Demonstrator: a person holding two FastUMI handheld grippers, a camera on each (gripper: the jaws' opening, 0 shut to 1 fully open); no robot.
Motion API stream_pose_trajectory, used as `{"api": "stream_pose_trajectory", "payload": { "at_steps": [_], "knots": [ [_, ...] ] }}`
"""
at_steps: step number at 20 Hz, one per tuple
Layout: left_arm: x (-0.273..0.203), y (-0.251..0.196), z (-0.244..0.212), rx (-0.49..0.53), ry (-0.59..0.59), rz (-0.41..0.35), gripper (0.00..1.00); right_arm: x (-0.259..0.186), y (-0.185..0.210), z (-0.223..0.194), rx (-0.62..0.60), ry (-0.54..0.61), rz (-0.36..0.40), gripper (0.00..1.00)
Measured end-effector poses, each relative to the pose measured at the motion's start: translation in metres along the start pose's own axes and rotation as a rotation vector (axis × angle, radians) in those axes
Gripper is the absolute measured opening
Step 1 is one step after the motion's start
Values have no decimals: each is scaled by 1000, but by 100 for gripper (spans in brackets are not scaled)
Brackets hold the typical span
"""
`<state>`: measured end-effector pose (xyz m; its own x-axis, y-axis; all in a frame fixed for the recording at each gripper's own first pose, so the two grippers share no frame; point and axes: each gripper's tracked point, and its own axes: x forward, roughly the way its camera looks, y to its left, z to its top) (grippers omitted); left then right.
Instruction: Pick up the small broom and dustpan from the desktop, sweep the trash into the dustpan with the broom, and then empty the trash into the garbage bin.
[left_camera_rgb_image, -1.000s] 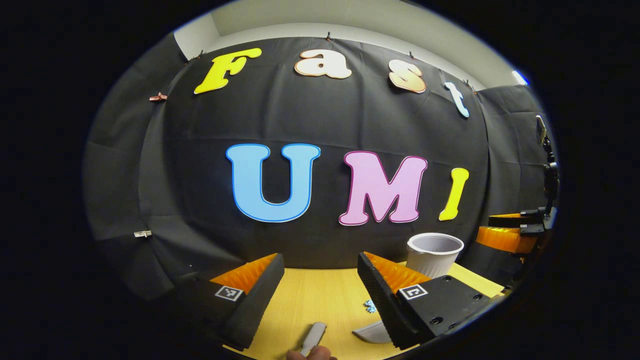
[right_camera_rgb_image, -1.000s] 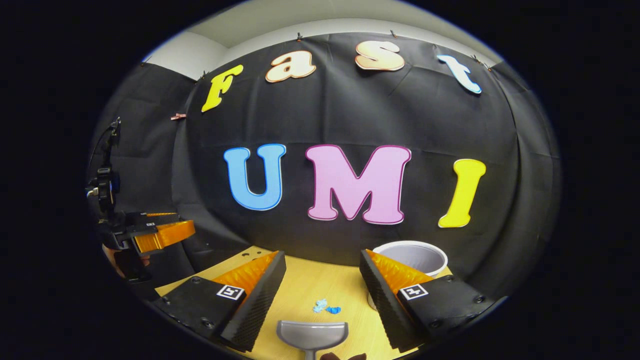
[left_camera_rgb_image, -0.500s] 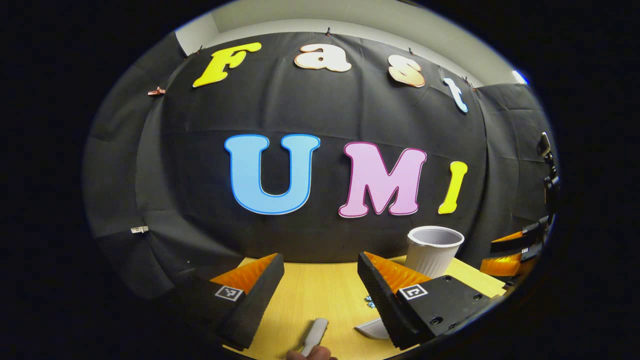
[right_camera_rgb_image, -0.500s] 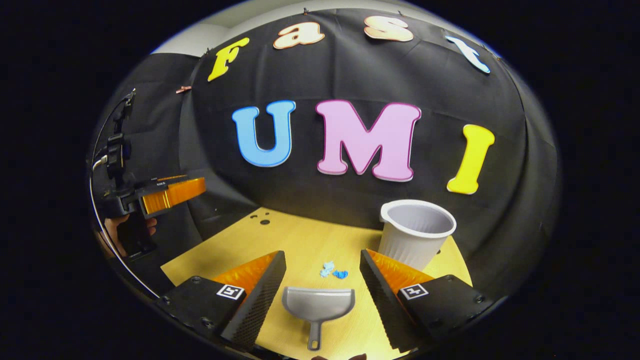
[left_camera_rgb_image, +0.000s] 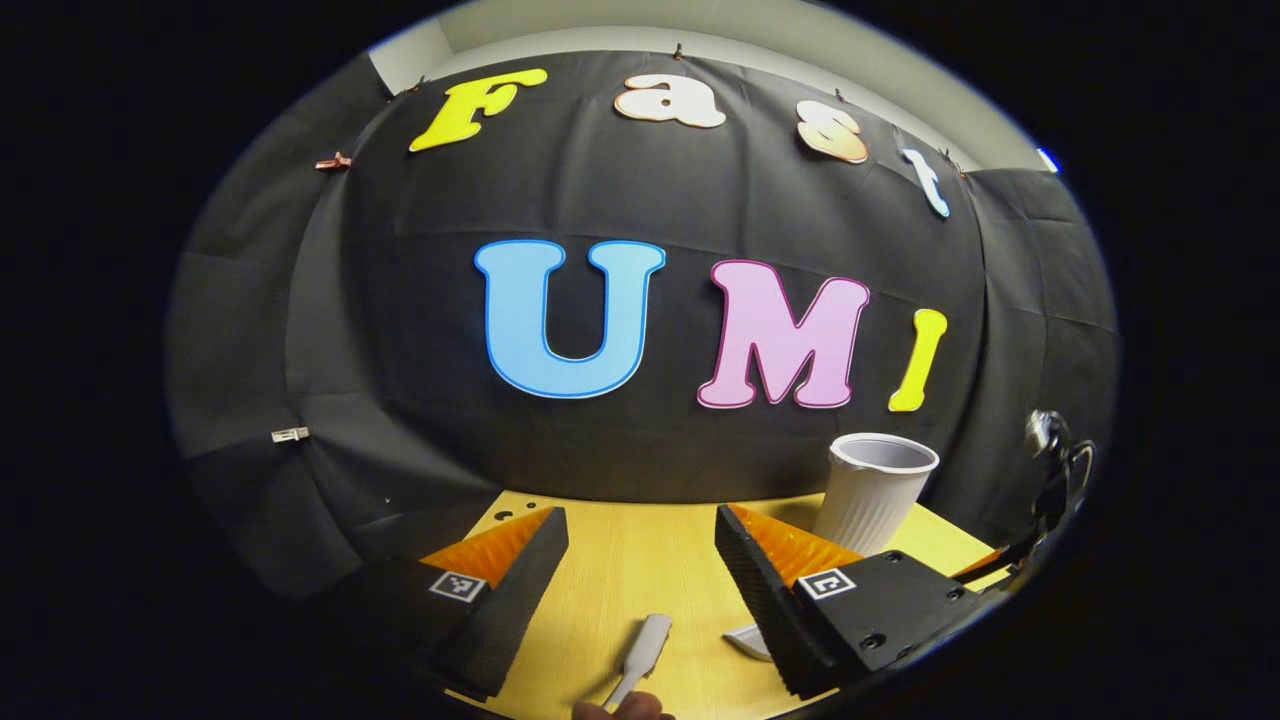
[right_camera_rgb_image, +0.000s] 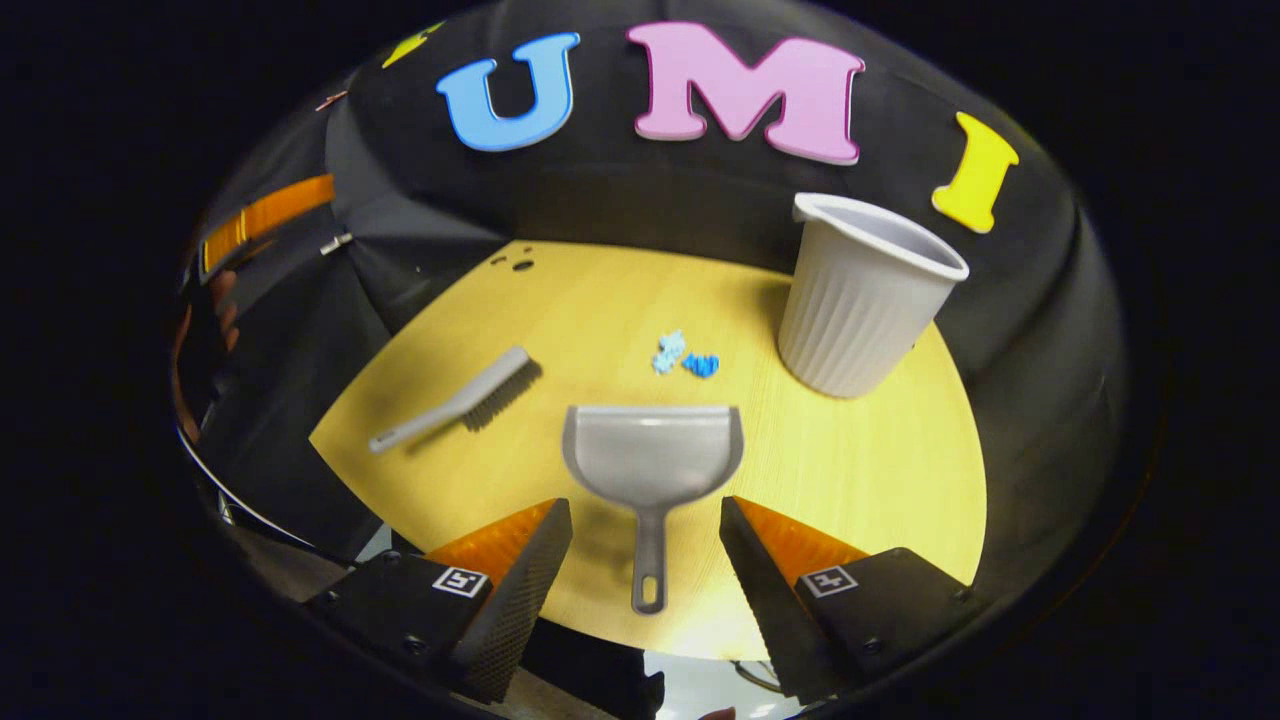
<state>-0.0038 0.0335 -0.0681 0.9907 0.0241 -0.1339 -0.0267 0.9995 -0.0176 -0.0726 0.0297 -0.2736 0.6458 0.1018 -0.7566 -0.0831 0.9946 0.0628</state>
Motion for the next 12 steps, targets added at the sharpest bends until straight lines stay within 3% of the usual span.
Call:
{"api": "stream_pose_trajectory", "payload": {
  "at_steps": [12],
  "knots": [
    [-18,30,-15,4,23,67,97,109,-15,-74,13,267,-50,95]
  ]
}}
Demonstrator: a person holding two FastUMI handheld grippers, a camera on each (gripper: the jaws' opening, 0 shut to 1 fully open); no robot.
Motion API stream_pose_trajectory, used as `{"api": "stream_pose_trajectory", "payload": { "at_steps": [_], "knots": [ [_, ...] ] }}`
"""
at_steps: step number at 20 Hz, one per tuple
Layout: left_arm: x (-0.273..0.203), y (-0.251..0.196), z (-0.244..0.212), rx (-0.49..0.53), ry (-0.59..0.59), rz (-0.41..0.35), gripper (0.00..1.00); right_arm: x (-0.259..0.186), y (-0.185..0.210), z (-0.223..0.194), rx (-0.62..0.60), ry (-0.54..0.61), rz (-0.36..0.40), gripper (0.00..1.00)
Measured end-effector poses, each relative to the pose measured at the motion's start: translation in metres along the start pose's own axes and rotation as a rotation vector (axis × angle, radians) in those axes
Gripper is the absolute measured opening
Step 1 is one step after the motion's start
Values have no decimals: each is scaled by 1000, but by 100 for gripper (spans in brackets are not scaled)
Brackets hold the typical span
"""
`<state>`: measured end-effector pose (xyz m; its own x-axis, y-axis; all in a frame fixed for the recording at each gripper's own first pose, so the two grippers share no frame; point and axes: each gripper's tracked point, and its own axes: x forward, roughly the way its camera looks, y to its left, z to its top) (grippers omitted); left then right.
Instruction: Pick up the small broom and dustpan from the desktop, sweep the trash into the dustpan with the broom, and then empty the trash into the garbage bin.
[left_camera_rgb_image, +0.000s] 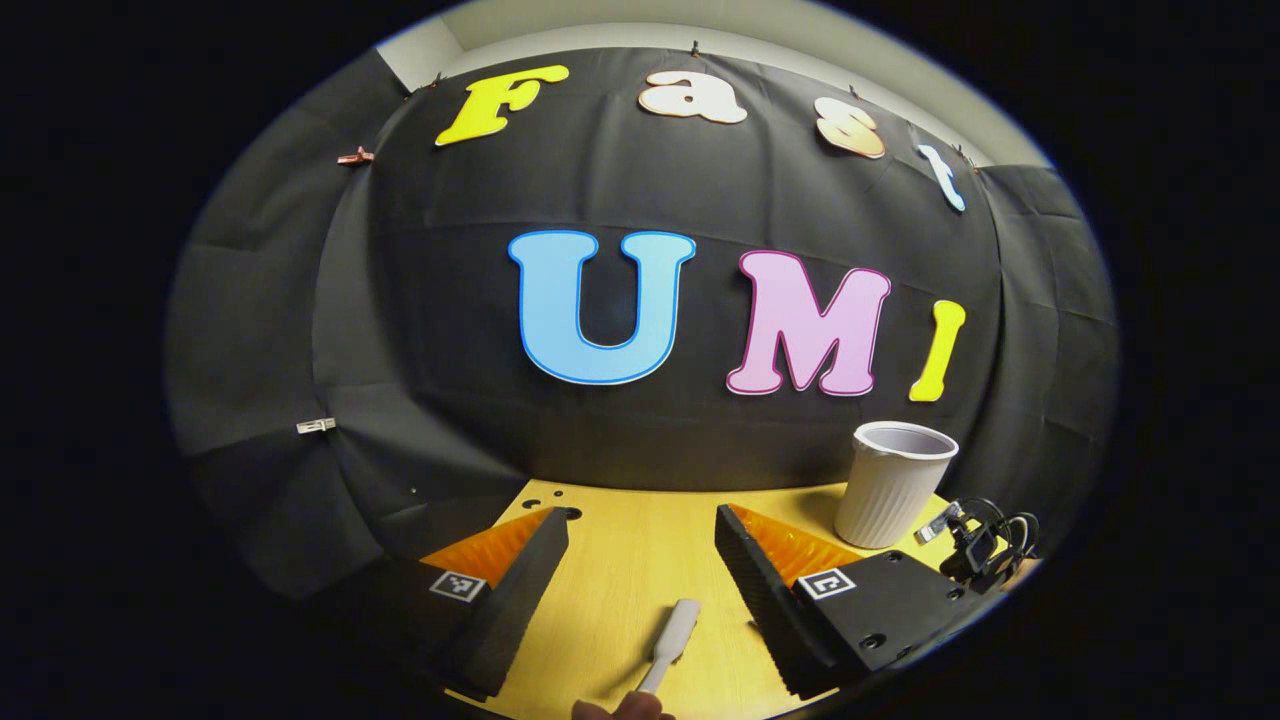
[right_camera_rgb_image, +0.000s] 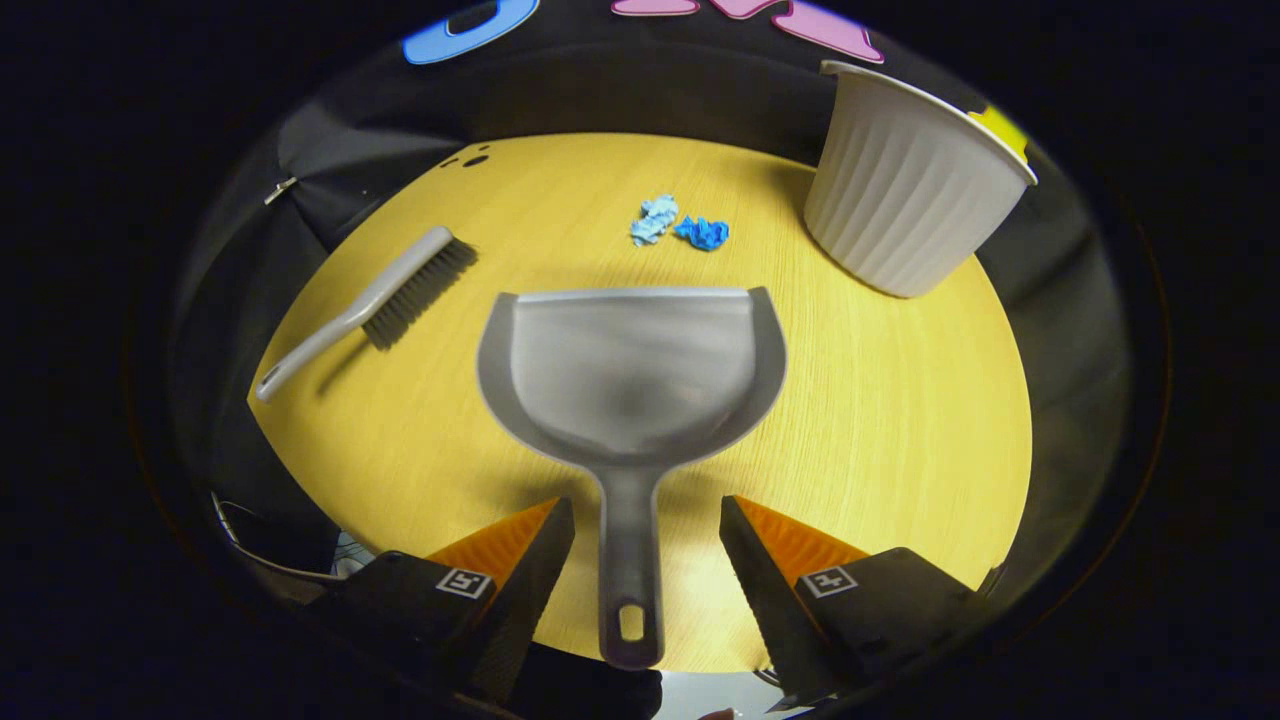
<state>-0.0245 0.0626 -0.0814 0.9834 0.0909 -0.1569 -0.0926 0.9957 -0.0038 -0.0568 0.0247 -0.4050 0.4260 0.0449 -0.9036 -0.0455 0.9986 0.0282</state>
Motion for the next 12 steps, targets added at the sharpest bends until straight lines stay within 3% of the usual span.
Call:
{"api": "stream_pose_trajectory", "payload": {
  "at_steps": [8,10,12],
  "knots": [
    [-10,11,-12,-3,33,64,98,37,6,5,2,51,9,90],
    [-10,11,-11,-3,33,76,97,41,4,3,-9,59,13,84],
    [-8,9,-13,-5,37,81,97,41,3,6,-13,43,12,71]
  ]
}}
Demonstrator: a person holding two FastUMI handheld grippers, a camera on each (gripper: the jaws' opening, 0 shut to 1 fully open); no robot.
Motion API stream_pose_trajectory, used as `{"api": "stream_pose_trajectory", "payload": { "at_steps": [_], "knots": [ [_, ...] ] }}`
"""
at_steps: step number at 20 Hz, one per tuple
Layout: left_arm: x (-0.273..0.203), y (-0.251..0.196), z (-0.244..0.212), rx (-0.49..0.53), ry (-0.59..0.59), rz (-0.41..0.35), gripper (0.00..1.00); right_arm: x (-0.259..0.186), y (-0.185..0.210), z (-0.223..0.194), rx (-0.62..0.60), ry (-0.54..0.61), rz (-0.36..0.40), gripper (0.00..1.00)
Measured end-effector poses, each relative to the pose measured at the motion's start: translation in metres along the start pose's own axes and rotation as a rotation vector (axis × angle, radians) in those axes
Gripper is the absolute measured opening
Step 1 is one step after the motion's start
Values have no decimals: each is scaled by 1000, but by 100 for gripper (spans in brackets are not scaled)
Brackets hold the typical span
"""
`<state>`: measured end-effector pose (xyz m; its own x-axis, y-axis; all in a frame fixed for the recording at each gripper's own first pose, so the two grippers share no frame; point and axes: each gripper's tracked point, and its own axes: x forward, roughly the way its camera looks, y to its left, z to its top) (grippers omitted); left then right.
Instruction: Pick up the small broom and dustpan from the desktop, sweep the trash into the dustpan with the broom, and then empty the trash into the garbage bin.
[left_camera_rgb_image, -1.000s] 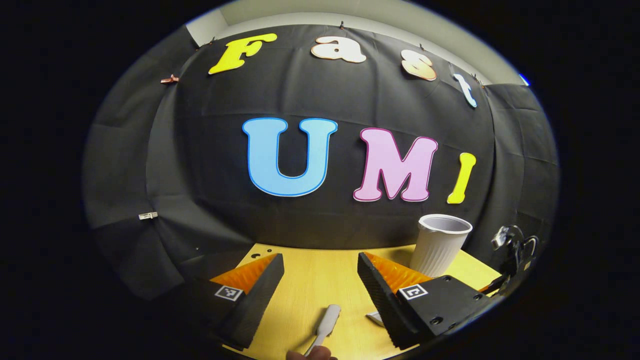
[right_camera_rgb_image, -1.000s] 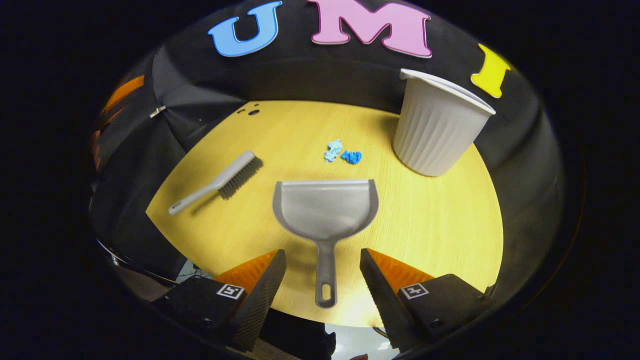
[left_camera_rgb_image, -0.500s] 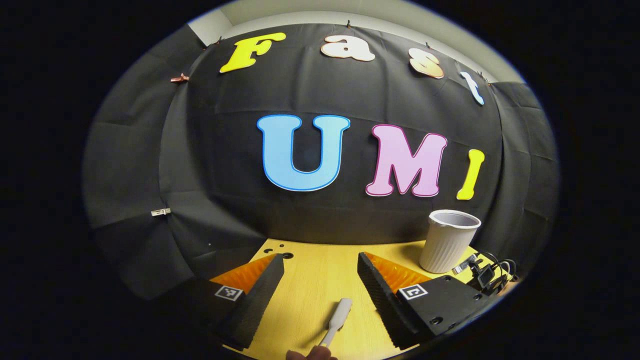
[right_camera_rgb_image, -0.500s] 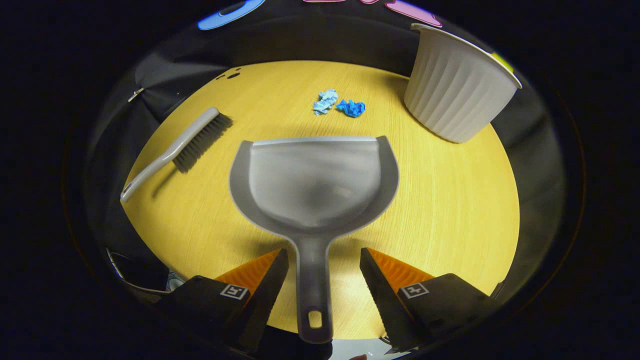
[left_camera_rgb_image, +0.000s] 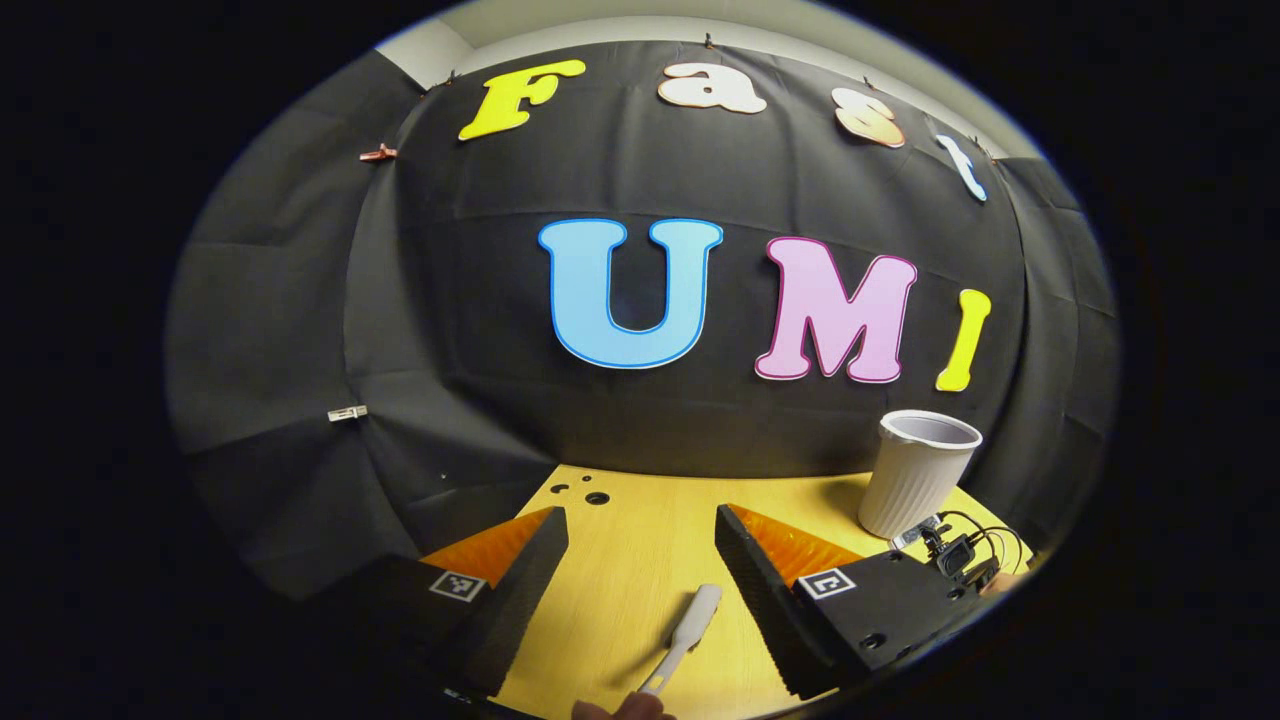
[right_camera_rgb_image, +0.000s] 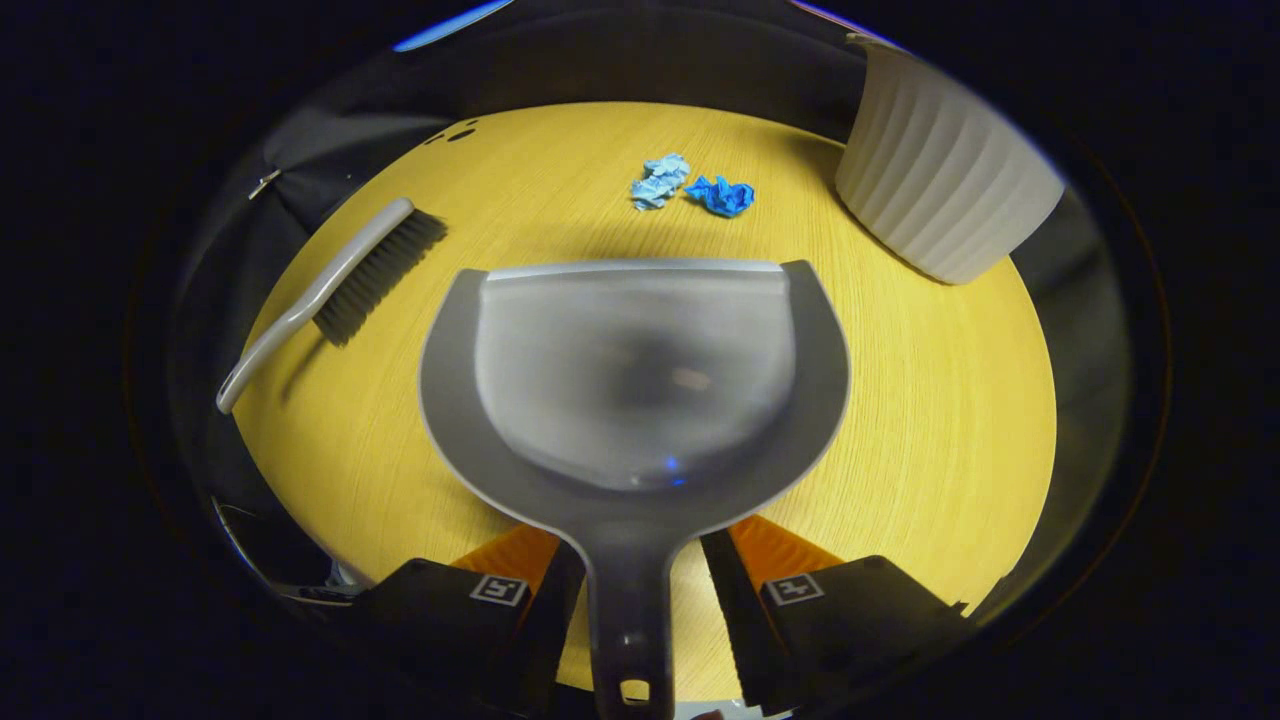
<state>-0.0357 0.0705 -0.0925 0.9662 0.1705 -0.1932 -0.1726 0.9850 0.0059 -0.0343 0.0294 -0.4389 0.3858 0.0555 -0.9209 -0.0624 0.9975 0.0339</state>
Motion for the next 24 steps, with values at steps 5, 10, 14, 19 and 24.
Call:
{"api": "stream_pose_trajectory", "payload": {
  "at_steps": [5,10,14,19,24],
  "knots": [
    [4,-12,-2,-4,5,4,98,1,0,4,-6,-25,5,59],
    [11,-20,-12,-2,36,-5,97,3,1,3,-1,32,17,40],
    [19,-19,-24,-20,85,-21,98,-3,-5,10,-43,-25,21,31],
    [32,-17,-61,8,197,-63,97,-25,-13,14,-101,-83,57,37],
    [41,-34,-135,19,440,-190,94,-44,-35,15,-117,-105,62,38]
  ]
}}
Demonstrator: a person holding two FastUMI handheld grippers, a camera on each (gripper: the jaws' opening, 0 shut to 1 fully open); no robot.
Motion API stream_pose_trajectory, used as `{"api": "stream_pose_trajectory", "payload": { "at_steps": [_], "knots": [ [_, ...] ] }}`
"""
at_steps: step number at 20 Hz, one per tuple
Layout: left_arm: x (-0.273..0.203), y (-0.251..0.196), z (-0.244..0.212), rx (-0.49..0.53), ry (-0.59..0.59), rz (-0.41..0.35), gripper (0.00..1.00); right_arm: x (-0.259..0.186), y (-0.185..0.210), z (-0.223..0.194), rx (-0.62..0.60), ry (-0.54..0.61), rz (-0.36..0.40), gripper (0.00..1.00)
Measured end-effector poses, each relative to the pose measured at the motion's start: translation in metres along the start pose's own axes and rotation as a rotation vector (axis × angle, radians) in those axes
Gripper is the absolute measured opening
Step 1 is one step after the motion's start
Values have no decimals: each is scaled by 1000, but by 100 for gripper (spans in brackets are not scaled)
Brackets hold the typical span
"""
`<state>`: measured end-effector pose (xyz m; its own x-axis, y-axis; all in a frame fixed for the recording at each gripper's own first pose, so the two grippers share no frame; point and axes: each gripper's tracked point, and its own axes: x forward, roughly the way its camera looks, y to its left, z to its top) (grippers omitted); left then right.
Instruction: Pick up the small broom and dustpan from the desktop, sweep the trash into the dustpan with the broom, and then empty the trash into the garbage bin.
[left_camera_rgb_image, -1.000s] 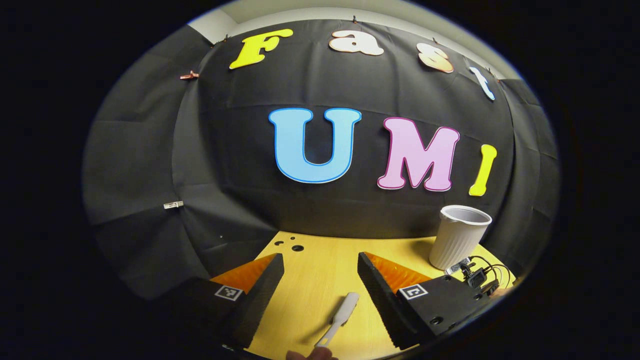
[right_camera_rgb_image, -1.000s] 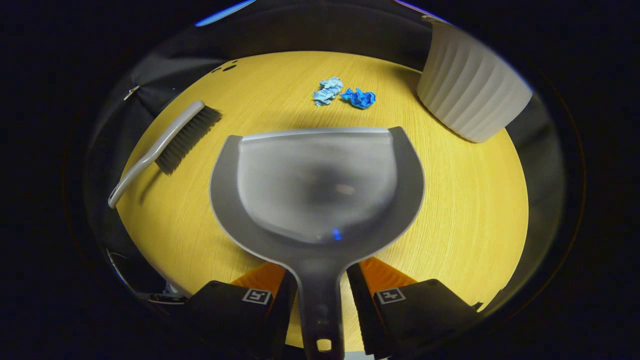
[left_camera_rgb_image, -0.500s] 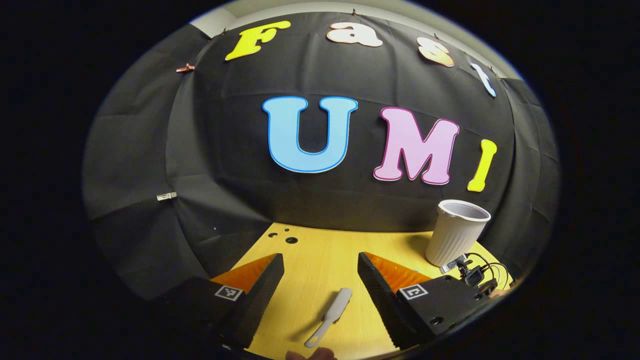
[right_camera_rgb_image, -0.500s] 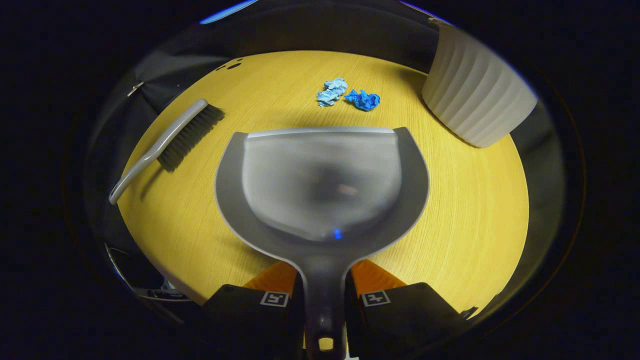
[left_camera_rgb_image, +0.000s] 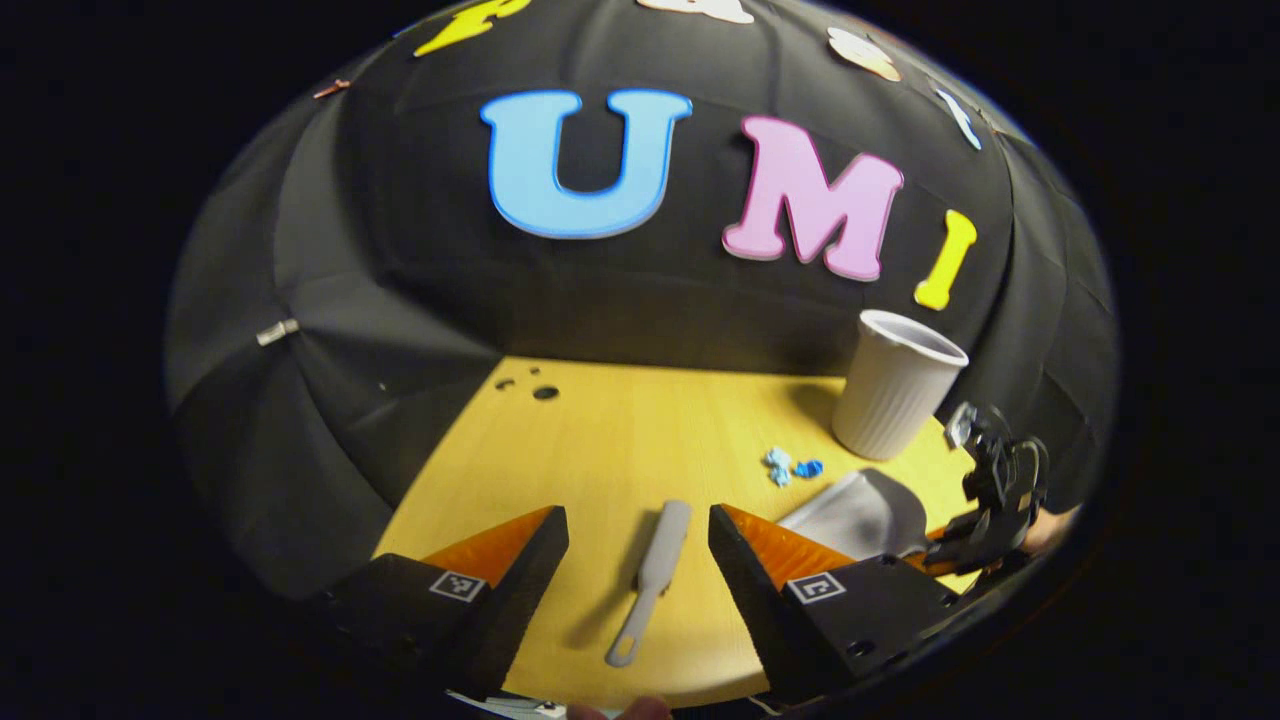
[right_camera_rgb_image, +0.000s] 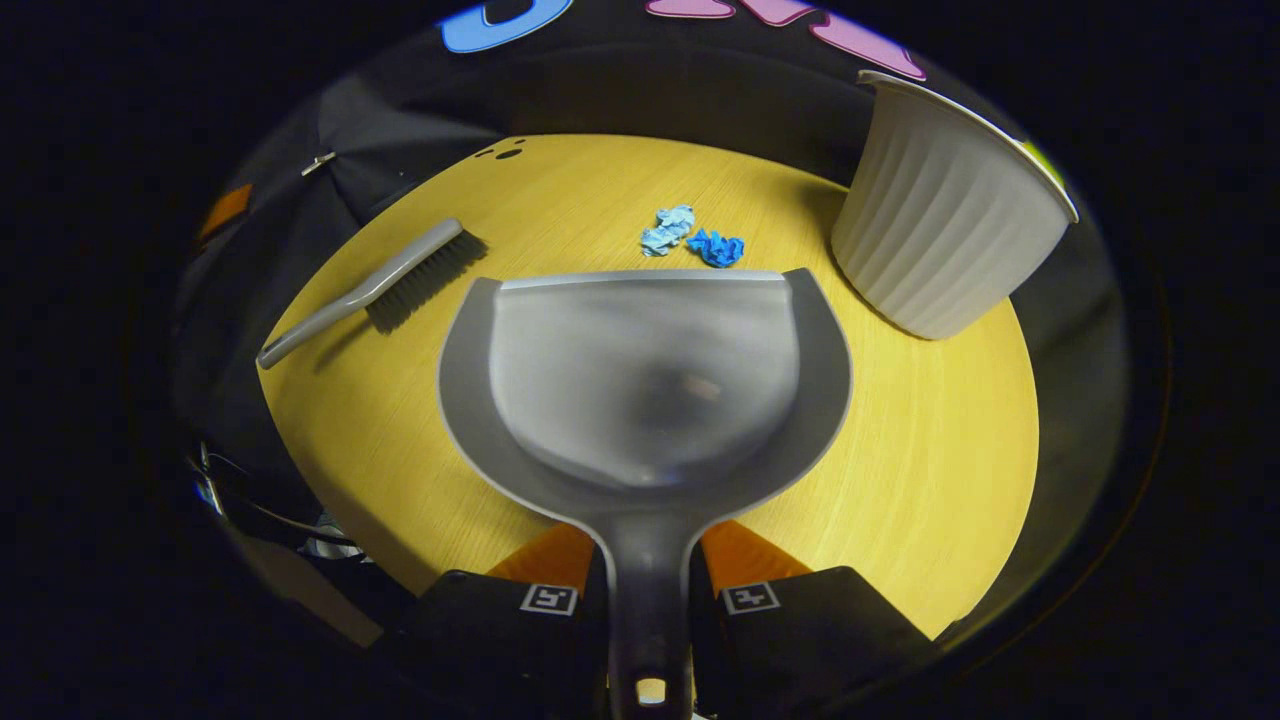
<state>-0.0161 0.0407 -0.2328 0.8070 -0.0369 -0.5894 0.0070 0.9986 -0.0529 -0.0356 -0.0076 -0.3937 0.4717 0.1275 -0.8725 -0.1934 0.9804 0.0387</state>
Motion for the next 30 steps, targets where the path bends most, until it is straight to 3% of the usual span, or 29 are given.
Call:
{"api": "stream_pose_trajectory", "payload": {
  "at_steps": [5,13,19,25,28,30],
  "knots": [
    [40,-3,-63,73,241,-51,94,-11,-27,1,15,-17,-27,37],
    [95,5,-130,111,473,-44,94,-20,-58,-11,66,-12,-76,37],
    [118,16,-155,147,543,-8,93,-24,-69,-21,92,2,-93,37],
    [129,13,-163,164,560,-12,92,-20,-67,-19,59,27,-38,37],
    [130,13,-163,171,565,-16,83,-16,-72,-12,25,36,-29,37],
    [132,13,-162,186,569,-17,62,-16,-75,-8,5,42,-21,37]
  ]
}}
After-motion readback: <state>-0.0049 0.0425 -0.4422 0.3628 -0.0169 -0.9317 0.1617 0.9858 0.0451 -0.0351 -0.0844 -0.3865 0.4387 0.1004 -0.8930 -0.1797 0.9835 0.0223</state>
